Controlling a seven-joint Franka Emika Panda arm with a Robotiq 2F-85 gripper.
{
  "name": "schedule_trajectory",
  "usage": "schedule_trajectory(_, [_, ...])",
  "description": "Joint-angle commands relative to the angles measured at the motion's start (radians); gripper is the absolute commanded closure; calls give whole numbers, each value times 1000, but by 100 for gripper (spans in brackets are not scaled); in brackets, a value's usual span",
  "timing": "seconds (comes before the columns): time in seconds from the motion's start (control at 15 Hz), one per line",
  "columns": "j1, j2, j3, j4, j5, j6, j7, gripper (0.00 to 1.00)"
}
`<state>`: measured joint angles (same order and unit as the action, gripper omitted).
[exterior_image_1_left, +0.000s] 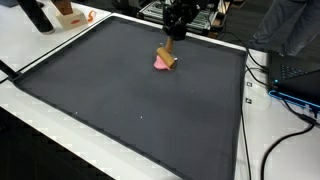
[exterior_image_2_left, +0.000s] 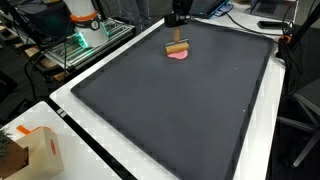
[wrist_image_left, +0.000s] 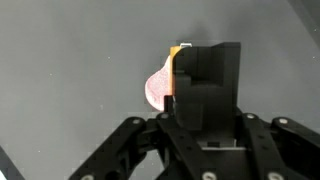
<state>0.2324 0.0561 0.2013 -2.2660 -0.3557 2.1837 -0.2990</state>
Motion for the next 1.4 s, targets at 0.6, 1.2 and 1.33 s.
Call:
schedule_trajectory(0.6, [-28, 77, -31, -19, -182, 73, 165, 77])
schedule_trajectory(1.2, [-58, -1, -48, -33, -155, 92, 125, 77])
schedule_trajectory(1.33, [-56, -32, -46, -41, -160, 84, 132, 77])
